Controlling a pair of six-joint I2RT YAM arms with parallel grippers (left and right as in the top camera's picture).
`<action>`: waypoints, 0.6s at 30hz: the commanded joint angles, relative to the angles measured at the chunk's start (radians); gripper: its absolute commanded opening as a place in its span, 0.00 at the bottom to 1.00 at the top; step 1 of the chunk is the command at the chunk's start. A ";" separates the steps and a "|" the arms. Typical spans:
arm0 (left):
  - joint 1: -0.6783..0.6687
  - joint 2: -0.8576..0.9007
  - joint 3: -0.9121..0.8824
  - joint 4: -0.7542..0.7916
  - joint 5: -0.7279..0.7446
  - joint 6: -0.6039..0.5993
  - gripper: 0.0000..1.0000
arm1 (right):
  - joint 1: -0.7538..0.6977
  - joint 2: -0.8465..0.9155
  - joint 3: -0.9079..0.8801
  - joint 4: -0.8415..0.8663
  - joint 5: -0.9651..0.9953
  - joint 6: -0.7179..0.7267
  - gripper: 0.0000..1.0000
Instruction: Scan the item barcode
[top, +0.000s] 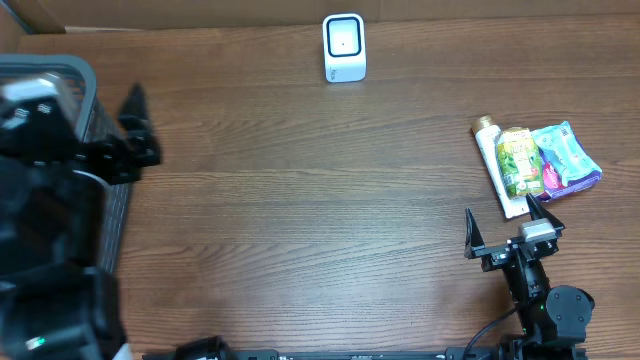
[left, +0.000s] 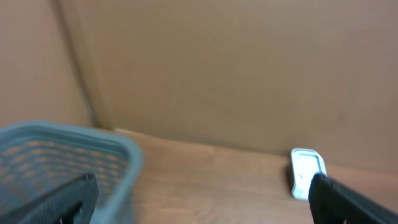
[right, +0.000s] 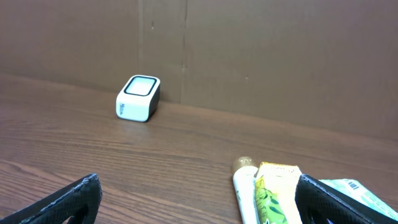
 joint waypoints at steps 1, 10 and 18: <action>-0.058 -0.080 -0.249 0.165 0.079 0.076 1.00 | 0.005 -0.010 -0.010 0.005 0.013 -0.003 1.00; -0.174 -0.353 -0.743 0.567 -0.039 0.253 1.00 | 0.005 -0.010 -0.010 0.005 0.013 -0.003 1.00; -0.174 -0.602 -1.087 0.741 -0.061 0.304 1.00 | 0.005 -0.010 -0.010 0.005 0.013 -0.003 1.00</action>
